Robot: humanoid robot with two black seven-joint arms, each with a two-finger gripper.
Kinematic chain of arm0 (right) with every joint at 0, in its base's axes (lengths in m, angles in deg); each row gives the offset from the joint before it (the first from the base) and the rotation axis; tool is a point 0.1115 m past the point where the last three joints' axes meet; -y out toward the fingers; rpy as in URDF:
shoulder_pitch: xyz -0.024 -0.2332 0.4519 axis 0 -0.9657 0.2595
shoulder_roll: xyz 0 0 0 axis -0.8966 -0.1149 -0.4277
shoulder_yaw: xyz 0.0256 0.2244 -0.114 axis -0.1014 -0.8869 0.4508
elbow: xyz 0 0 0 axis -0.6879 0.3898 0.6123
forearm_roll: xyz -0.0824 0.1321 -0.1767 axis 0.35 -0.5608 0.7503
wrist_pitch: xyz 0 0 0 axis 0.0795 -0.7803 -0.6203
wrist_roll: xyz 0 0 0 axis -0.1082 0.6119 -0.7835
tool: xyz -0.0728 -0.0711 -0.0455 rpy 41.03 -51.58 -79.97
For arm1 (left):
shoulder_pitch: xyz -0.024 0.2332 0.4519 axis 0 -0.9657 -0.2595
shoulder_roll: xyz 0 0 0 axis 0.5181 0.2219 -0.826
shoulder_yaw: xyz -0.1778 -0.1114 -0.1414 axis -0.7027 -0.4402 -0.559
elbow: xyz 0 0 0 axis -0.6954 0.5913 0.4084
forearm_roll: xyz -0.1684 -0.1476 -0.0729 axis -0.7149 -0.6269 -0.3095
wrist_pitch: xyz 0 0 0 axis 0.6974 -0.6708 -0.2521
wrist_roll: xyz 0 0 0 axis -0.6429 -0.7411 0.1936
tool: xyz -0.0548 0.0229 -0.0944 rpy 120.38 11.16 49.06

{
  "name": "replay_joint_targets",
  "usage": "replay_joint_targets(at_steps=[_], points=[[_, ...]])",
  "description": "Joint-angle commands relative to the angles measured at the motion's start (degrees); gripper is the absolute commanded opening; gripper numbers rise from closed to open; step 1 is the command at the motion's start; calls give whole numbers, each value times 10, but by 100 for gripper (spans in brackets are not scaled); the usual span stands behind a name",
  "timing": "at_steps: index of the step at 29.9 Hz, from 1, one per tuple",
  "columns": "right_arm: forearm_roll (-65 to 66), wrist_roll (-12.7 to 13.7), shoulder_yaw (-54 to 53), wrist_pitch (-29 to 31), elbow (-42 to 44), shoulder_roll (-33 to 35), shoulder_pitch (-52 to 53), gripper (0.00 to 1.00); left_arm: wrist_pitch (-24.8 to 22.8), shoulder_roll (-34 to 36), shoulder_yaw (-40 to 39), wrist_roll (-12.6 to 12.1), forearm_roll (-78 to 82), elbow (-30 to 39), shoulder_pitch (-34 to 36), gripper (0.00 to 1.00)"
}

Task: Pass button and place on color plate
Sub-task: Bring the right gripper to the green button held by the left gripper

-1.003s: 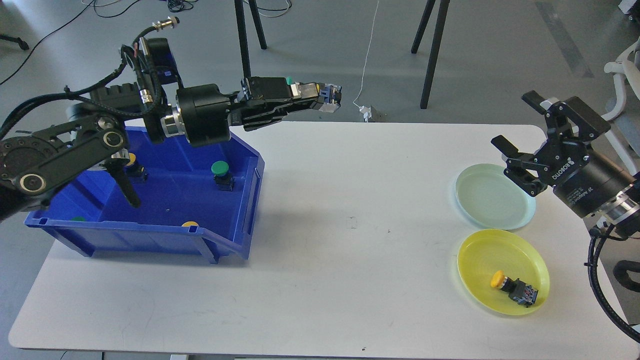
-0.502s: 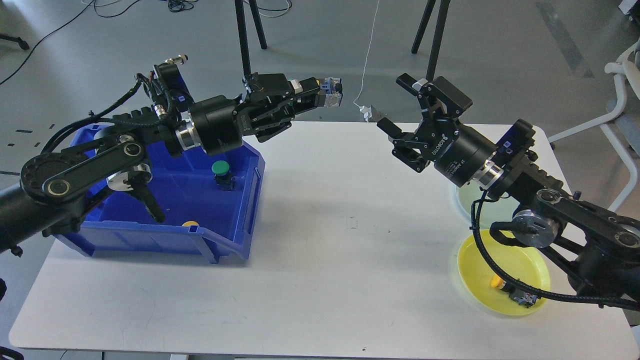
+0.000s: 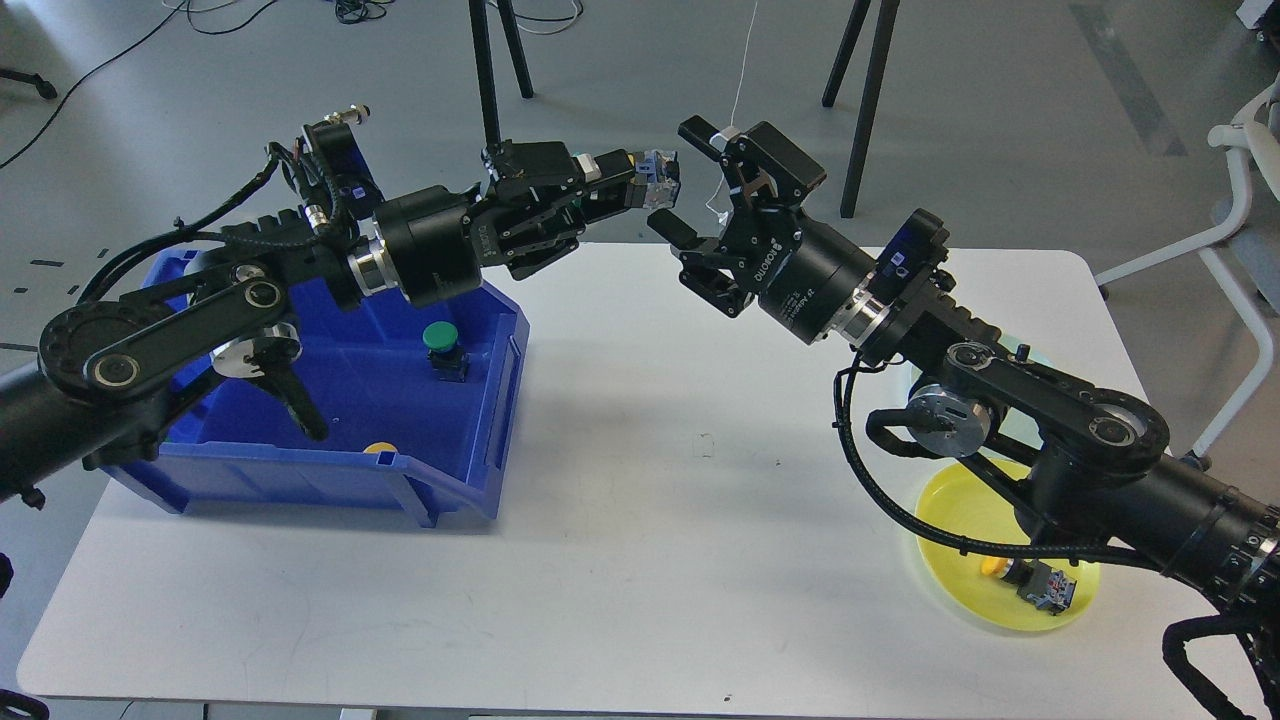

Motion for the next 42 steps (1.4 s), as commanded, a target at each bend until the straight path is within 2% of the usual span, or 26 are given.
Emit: replay_joint_targets(at_steps=[1,3,8,17,19,24,28,32,34,38,42], points=[[0,0,0,0,4,-7,5,93,0,-4,0,0,0,-5,-1,9],[-1,0,0,0,4,-7,5,91,0,-4,-1,0,0,-6,-1,9],[0,0,0,0,4,-6,5,77,0,-4,-1,0,0,-7,0,9],[2,1,11,2,4,-6,5,61,0,-4,-1,0,0,-7,0,9],[1,0,22,3,4,-6,5,53,0,-4,-1,0,0,-10,0,9],[2,2,24,-1,5,-6,8,15,0,-4,-1,0,0,-15,0,9],[0,2,24,-1,15,-5,13,8,0,-5,-1,0,0,-16,0,10],[0,2,24,-1,15,-4,15,6,0,-4,-1,0,0,-17,0,11],[-1,3,24,-1,15,-3,15,6,0,-5,-1,0,0,-17,0,19],[-1,5,24,-7,14,0,15,5,0,-5,-4,0,-3,-17,-1,73],[-3,5,23,-10,14,5,14,3,0,-5,-5,0,-15,-17,-3,83]])
